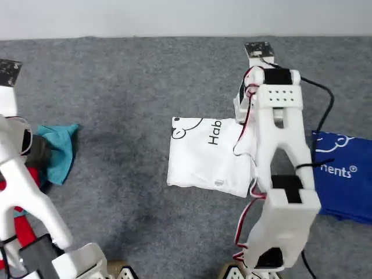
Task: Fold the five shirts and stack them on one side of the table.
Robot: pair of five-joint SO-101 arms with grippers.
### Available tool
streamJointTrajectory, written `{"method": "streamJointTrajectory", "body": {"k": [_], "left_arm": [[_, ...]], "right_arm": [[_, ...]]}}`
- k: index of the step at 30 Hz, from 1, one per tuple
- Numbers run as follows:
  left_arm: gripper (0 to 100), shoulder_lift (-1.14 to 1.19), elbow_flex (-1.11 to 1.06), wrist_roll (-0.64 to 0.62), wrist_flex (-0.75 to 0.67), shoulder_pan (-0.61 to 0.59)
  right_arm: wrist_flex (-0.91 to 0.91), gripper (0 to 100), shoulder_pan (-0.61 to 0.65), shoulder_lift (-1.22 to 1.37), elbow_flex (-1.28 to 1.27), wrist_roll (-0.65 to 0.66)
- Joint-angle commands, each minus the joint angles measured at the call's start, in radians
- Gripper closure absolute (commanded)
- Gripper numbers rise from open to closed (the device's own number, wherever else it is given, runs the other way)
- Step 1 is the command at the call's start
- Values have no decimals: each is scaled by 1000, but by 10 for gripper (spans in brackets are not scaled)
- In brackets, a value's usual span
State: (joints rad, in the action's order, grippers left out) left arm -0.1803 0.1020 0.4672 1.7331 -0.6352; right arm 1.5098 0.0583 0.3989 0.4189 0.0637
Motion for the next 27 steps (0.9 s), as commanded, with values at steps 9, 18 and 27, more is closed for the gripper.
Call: {"method": "streamJointTrajectory", "body": {"k": [9,18,27], "left_arm": [[986,-41,2,9,18,-5],[986,-43,-70,9,18,-5],[986,-46,-81,9,18,-3]], "right_arm": [[-16,858,-8,188,206,-11],[-44,859,-12,262,206,-14],[-48,983,-19,260,206,-6]]}}
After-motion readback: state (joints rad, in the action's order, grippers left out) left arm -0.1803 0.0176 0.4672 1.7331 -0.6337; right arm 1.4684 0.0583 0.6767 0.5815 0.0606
